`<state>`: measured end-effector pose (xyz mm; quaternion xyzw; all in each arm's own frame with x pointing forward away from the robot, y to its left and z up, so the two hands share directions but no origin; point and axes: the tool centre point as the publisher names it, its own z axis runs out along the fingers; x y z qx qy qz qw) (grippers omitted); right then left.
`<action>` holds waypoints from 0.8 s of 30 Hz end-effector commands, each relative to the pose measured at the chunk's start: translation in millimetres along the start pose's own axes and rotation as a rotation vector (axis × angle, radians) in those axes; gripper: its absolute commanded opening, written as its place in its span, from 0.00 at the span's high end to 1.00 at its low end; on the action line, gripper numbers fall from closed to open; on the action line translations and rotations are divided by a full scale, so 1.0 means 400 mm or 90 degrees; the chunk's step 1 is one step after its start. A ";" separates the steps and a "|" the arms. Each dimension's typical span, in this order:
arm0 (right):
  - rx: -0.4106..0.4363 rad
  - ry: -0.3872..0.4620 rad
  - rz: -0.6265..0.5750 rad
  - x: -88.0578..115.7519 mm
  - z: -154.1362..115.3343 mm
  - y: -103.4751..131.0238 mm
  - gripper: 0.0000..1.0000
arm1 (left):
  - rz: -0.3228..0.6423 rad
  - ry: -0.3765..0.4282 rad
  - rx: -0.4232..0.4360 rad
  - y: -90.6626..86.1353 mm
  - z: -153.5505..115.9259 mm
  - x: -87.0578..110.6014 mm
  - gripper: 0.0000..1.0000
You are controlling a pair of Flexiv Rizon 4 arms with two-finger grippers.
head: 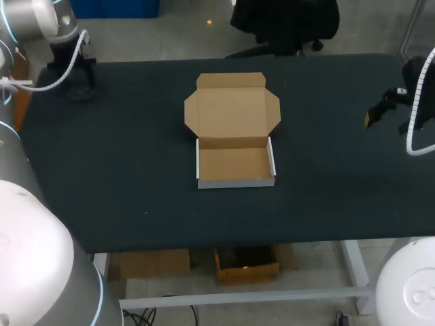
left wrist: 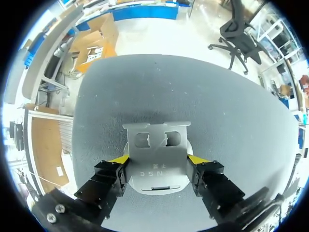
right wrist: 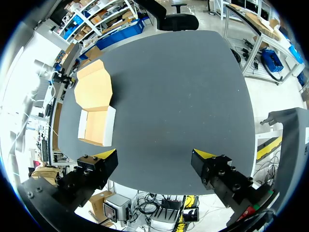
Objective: Assemble the packaging by folding the flat box into shape, placing the metal phone stand inside, and closing the box properly
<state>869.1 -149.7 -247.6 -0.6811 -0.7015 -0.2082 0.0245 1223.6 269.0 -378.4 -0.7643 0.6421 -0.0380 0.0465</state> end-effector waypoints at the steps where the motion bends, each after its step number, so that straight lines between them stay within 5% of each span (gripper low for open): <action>1: 0.004 0.003 -0.001 -0.001 -0.006 0.000 0.00 | 0.004 -0.006 0.017 0.048 -0.047 0.001 1.00; 18: 0.004 0.003 -0.001 -0.001 -0.006 0.000 0.00 | 0.085 -0.004 0.048 0.201 -0.146 0.047 1.00; 24: -0.052 0.068 -0.116 -0.010 -0.012 0.013 0.00 | 0.099 0.005 0.052 0.251 -0.182 0.054 1.00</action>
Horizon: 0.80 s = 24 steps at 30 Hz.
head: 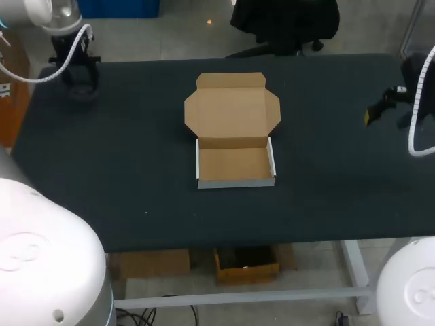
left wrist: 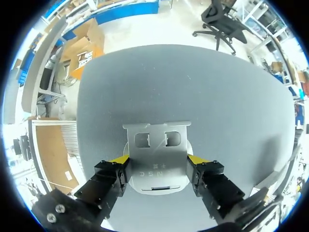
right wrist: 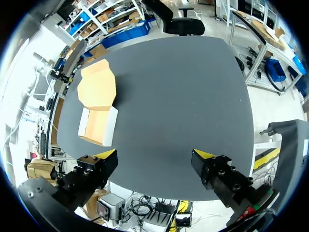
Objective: Assemble the packaging by folding the flat box into shape, placing the metal phone stand inside, and closing the box properly
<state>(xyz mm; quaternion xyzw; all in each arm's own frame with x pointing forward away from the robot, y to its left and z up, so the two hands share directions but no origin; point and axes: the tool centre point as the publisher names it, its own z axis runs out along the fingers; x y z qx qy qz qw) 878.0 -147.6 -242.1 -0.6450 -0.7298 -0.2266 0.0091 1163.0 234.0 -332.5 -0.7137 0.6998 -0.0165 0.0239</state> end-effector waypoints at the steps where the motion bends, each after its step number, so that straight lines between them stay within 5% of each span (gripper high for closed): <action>1: -0.046 0.075 -0.077 -0.017 -0.008 -0.012 0.00 | 0.002 -0.005 0.092 0.111 -0.045 0.012 1.00; 14: -0.132 0.164 -0.333 -0.009 -0.029 -0.023 0.00 | 0.070 0.021 0.101 0.202 -0.095 0.069 1.00; 24: -0.151 0.165 -0.529 -0.007 -0.063 -0.051 0.00 | 0.143 0.033 0.101 0.281 -0.126 0.145 1.00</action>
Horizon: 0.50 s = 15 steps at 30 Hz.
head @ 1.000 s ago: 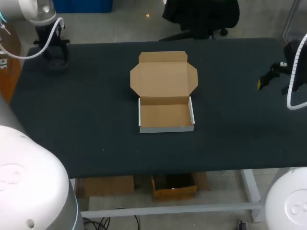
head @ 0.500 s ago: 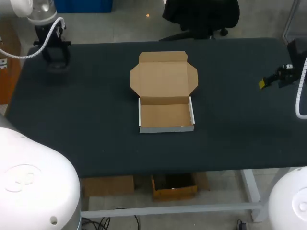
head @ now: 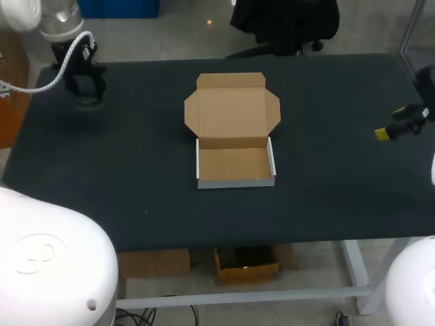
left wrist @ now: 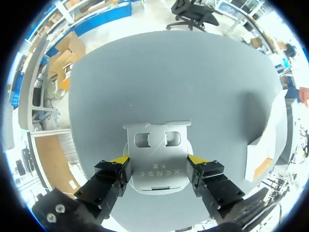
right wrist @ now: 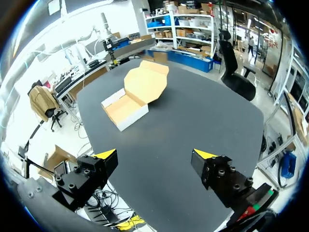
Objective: Assemble the packaging by folding the flat box into shape, placing the metal phone stand inside, and closing the box properly
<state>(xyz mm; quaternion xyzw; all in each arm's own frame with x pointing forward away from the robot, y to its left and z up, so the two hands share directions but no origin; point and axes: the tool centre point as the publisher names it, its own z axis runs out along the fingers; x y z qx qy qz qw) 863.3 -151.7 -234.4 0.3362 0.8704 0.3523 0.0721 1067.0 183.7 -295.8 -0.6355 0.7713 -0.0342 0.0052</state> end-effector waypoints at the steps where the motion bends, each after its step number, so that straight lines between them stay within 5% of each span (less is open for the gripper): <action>1: -0.014 0.061 -0.102 0.013 -0.039 -0.017 0.00 | 0.022 -0.013 0.098 0.044 -0.019 0.046 1.00; 5: 0.051 0.077 -0.145 0.033 -0.034 -0.032 0.00 | 0.046 -0.014 0.098 0.069 -0.023 0.088 1.00; 15: 0.051 0.077 -0.145 0.033 -0.034 -0.032 0.00 | 0.122 -0.004 0.095 0.121 -0.045 0.200 1.00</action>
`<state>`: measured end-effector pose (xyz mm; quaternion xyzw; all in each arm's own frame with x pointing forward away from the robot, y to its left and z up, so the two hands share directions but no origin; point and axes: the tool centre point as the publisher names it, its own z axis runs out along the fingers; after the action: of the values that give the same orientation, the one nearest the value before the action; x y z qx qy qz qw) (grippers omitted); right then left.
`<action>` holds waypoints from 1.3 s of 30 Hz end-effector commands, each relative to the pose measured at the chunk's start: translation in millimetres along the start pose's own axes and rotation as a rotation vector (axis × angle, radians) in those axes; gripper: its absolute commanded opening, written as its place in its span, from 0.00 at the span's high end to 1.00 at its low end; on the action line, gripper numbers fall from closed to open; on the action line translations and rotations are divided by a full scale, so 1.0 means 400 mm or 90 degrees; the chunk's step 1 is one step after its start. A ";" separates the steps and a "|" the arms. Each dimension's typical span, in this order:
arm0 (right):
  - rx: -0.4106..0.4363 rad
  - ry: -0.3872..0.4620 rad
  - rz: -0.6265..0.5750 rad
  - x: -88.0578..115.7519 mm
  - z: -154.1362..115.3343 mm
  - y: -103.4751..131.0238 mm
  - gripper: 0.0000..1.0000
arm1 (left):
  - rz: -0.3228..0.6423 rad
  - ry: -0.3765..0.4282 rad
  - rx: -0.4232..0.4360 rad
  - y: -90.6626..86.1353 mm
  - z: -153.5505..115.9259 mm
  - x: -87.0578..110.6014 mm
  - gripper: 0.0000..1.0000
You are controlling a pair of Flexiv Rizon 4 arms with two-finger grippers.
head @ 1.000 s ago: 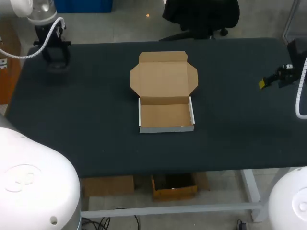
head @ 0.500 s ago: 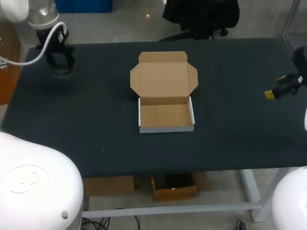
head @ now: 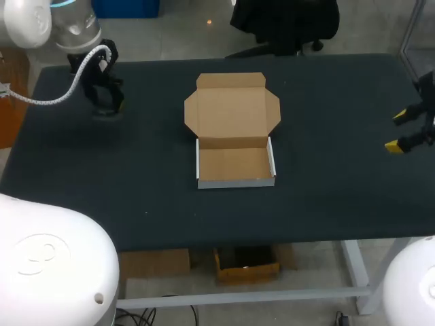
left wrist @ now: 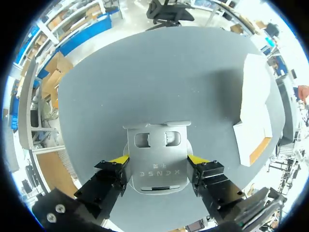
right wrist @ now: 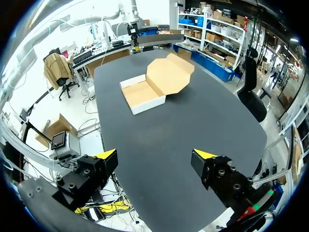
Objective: Assemble the packaging by folding the flat box into shape, placing the metal phone stand inside, and closing the box properly
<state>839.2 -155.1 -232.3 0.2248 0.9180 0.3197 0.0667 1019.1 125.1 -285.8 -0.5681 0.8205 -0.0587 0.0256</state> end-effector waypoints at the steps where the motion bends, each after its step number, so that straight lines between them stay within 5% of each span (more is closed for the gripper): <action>1: -0.002 0.031 -0.001 -0.007 -0.004 -0.001 0.00 | 0.022 -0.012 0.057 0.029 -0.027 0.048 1.00; 16: 0.016 0.045 -0.063 -0.027 0.109 0.025 0.00 | 0.064 0.001 0.048 0.061 -0.036 0.126 1.00; 39: 0.000 0.054 -0.094 -0.040 0.152 0.032 0.00 | 0.124 0.010 0.029 0.092 -0.028 0.225 1.00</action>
<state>871.3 -122.7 -271.5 0.1455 0.9336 0.3229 0.0543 953.8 57.1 -278.9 -0.4836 0.8708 -0.0816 0.0344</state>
